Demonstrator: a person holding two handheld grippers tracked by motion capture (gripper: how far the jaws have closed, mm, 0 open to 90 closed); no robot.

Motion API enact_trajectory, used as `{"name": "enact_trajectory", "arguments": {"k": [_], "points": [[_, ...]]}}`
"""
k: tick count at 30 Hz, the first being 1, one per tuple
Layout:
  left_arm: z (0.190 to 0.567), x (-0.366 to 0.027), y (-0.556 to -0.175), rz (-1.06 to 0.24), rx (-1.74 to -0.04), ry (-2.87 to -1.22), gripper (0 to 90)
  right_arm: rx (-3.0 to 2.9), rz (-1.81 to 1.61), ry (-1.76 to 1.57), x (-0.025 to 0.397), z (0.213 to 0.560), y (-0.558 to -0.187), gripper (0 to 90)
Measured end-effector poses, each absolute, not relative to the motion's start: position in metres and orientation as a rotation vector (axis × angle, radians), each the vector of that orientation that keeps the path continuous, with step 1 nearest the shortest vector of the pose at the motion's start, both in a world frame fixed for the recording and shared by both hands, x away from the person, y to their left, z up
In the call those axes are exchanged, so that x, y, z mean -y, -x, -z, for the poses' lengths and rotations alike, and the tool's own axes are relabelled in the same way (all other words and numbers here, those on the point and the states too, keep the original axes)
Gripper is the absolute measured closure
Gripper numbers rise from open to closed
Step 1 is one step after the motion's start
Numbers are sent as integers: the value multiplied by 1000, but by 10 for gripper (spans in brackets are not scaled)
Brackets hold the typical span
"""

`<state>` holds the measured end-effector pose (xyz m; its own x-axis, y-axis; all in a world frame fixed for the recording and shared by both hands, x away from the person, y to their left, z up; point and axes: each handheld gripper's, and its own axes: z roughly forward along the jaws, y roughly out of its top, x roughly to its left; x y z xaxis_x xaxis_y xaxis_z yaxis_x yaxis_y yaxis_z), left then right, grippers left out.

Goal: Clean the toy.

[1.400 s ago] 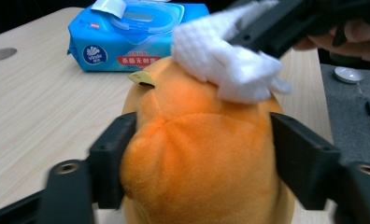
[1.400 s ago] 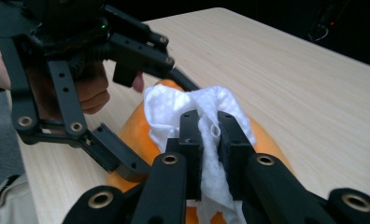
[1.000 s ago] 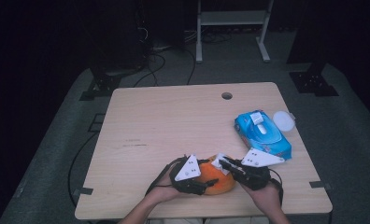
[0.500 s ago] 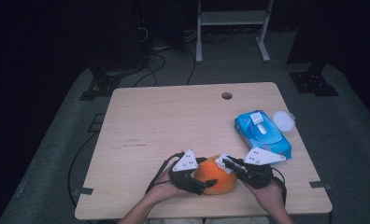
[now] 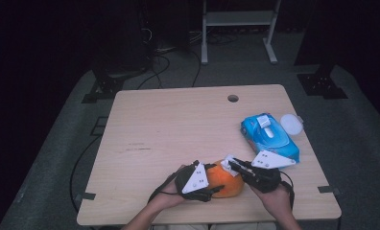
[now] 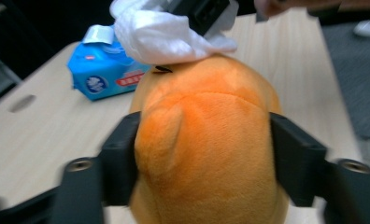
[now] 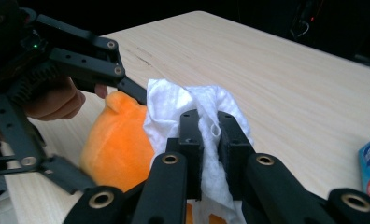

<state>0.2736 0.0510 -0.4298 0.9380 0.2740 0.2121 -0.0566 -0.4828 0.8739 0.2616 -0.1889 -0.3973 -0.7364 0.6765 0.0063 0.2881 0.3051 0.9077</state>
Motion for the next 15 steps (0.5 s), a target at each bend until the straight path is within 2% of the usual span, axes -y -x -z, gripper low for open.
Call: {"name": "enact_trajectory", "arguments": {"k": [1,3,4,5,8,9,12,15], "points": [[430,-50,-276,-358,-193,-2036,188,-2205,-1404,-859,187,398,-260,816],[429,-51,-279,-296,-247,-2017,126,-2219,-1422,-832,179,398,-257,815],[429,-52,-280,-282,-252,-2019,123,-2230,-1438,-801,174,398,-255,815],[429,-53,-279,-293,-238,-2026,149,-2241,-1438,-774,169,397,-252,815],[429,-57,-276,-329,-220,-2032,327,-2243,-1411,-747,166,396,-251,815],[429,-58,-276,-344,-223,-2031,356,-2237,-1422,-764,170,396,-253,815],[427,-60,-278,-380,-235,-2018,411,-2204,-1397,-836,184,401,-260,815],[427,-64,-281,-399,-249,-2011,421,-2181,-1381,-945,199,409,-269,816]]}}
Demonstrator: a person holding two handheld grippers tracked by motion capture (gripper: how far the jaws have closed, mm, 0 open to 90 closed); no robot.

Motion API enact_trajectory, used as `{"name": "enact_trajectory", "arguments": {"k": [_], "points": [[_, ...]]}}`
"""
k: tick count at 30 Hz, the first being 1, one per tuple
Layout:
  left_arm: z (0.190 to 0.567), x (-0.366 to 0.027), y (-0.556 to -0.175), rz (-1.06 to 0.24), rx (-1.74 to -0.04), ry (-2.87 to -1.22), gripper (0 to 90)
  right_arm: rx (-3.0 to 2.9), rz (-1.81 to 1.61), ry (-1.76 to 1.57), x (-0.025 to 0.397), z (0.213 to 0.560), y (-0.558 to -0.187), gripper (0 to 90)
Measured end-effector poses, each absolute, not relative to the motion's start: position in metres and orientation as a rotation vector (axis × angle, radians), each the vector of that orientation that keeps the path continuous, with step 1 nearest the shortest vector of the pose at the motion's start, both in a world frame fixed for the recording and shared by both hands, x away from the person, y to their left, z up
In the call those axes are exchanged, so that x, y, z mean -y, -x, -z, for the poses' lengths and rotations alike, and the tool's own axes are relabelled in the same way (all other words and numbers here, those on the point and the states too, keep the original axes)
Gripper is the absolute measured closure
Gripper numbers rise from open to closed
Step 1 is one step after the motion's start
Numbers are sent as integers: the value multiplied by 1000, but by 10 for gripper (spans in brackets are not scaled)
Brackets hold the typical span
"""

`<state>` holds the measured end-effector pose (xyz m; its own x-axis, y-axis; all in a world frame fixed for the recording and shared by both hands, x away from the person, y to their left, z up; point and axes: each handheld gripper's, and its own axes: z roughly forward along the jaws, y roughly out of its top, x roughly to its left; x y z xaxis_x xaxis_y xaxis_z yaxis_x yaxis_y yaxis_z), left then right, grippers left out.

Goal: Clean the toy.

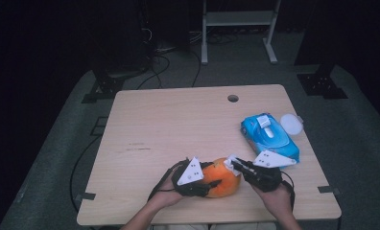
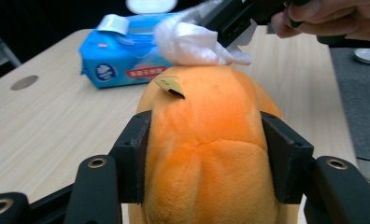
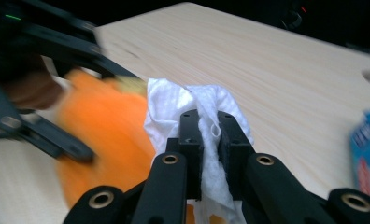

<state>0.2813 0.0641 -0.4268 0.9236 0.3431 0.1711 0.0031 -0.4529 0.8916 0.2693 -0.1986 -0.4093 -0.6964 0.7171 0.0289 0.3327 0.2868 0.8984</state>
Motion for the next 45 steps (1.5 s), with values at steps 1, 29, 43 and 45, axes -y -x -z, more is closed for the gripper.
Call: {"name": "enact_trajectory", "arguments": {"k": [1,29,43,45], "points": [[427,-66,-283,-385,-248,-2016,418,-2179,-1395,-972,200,411,-270,815],[432,-90,-302,-263,-387,-2000,403,-2207,-1510,-964,189,424,-268,814],[431,-76,-283,-272,-187,-2024,389,-2180,-1478,-1138,208,436,-283,812],[431,-73,-280,-270,-143,-2030,385,-2171,-1496,-1139,209,433,-283,811]]}}
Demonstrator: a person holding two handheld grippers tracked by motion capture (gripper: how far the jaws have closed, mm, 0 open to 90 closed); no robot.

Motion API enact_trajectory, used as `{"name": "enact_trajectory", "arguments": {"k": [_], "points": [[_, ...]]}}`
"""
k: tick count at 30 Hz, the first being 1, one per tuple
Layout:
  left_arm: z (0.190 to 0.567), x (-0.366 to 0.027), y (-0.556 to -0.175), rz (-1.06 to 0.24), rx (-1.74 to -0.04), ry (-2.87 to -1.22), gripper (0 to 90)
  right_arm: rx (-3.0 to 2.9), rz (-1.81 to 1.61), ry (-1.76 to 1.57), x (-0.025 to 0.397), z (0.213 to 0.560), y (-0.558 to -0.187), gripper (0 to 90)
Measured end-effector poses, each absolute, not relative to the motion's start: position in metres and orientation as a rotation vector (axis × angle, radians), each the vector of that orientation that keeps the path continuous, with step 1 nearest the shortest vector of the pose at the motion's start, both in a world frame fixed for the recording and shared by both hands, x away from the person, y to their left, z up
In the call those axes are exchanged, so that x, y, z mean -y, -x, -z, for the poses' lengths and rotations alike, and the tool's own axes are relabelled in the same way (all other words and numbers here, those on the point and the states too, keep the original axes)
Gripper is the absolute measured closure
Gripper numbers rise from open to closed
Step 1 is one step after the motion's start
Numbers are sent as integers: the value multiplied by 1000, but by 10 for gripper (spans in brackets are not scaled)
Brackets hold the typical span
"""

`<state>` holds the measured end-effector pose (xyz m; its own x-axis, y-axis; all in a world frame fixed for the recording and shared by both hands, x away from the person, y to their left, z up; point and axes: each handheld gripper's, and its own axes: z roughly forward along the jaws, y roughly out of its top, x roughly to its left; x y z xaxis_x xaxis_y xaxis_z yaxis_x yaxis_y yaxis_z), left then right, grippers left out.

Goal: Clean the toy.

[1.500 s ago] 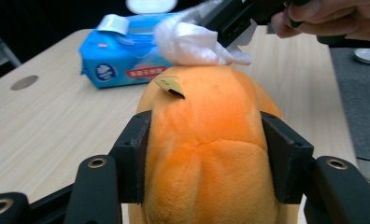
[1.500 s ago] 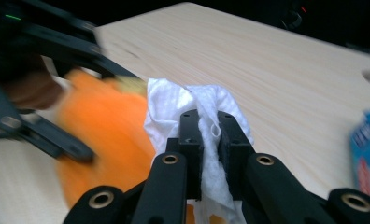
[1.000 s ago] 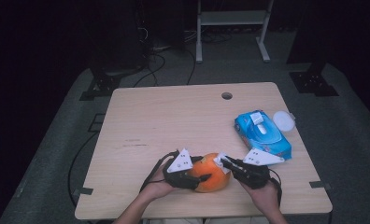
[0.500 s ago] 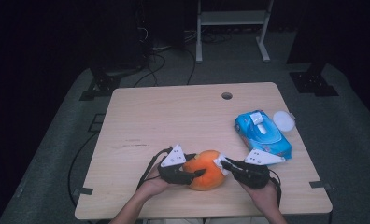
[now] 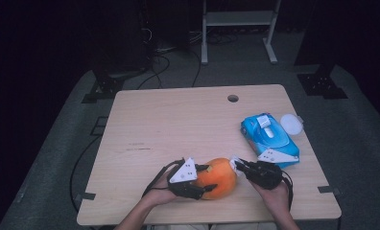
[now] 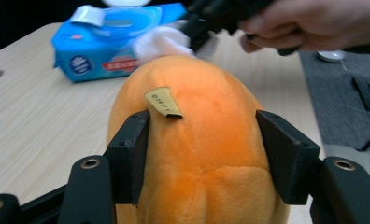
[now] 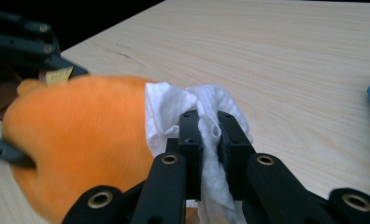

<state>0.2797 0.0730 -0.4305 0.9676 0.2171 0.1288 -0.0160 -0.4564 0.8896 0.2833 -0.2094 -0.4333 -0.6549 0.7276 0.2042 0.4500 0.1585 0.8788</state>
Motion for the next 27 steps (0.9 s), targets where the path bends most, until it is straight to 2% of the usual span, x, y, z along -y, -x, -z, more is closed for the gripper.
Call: {"name": "enact_trajectory", "arguments": {"k": [5,6,9,10,11,12,15,16,19,27], "points": [[430,-69,-277,-265,-111,-2037,348,-2178,-1503,-1147,211,433,-284,812],[429,-69,-278,-255,-127,-2036,319,-2177,-1509,-1138,210,431,-282,812],[428,-70,-286,-238,-245,-2032,144,-2196,-1516,-1054,201,422,-276,813],[429,-70,-288,-210,-269,-2040,111,-2201,-1530,-1031,198,419,-273,813],[431,-69,-288,-196,-270,-2039,113,-2207,-1523,-1008,195,417,-271,813],[431,-69,-287,-209,-250,-2049,156,-2213,-1509,-989,193,416,-270,813],[428,-64,-278,-321,-186,-2051,352,-2206,-1539,-991,193,414,-268,812],[426,-62,-276,-357,-169,-2052,377,-2198,-1546,-989,194,412,-268,812],[426,-56,-270,-458,-100,-2059,402,-2168,-1581,-966,194,405,-265,812],[433,-62,-274,-392,-54,-2086,399,-2206,-1503,-1102,207,428,-281,813]]}}
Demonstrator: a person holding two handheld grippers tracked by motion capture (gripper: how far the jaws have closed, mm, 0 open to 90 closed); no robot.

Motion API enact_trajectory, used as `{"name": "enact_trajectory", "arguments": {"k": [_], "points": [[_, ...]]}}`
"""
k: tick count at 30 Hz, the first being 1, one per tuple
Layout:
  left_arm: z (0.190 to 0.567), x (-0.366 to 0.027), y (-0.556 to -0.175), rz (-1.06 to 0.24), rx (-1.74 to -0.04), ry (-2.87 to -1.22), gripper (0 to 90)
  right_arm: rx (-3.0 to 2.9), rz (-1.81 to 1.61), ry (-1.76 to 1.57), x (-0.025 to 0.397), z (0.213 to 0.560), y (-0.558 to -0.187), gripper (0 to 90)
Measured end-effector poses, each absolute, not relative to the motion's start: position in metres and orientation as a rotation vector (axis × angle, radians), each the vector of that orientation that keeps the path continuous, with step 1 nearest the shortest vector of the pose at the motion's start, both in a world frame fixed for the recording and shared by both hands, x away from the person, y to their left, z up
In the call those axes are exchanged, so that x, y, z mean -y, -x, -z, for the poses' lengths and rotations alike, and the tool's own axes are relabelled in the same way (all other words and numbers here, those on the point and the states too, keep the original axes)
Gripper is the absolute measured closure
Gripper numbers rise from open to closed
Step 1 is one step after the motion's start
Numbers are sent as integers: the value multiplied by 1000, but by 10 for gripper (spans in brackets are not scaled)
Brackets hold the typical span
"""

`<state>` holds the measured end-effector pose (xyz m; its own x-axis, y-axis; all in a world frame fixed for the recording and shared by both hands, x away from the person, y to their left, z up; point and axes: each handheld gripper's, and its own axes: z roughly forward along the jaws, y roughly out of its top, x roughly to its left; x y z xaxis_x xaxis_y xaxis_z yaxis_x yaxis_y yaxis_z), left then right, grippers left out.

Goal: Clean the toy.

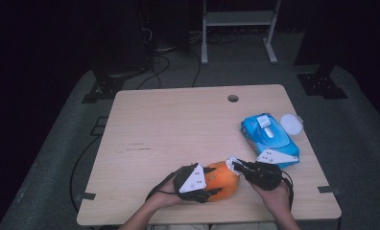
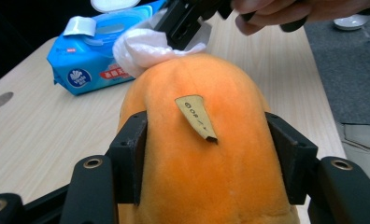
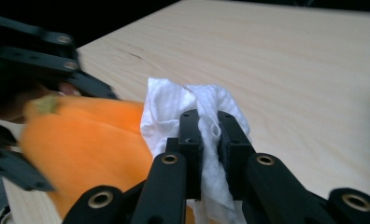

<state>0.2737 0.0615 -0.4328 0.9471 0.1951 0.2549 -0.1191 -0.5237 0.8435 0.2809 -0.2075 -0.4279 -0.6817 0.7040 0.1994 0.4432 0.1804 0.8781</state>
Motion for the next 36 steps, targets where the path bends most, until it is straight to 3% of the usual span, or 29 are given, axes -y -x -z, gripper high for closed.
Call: {"name": "enact_trajectory", "arguments": {"k": [5,14,18,20,30,36], "points": [[435,-71,-279,-344,-68,-2068,393,-2231,-1440,-1165,212,436,-285,813],[436,-64,-276,-341,-40,-2071,355,-2216,-1537,-1013,200,417,-274,812],[435,-64,-280,-313,-116,-2052,217,-2227,-1488,-1078,206,426,-280,812],[435,-63,-281,-292,-143,-2039,197,-2220,-1497,-1105,209,428,-282,812],[436,-60,-277,-342,-113,-2067,303,-2224,-1558,-896,184,406,-261,812],[436,-71,-287,-290,-192,-2044,330,-2199,-1486,-1063,205,423,-277,812]]}}
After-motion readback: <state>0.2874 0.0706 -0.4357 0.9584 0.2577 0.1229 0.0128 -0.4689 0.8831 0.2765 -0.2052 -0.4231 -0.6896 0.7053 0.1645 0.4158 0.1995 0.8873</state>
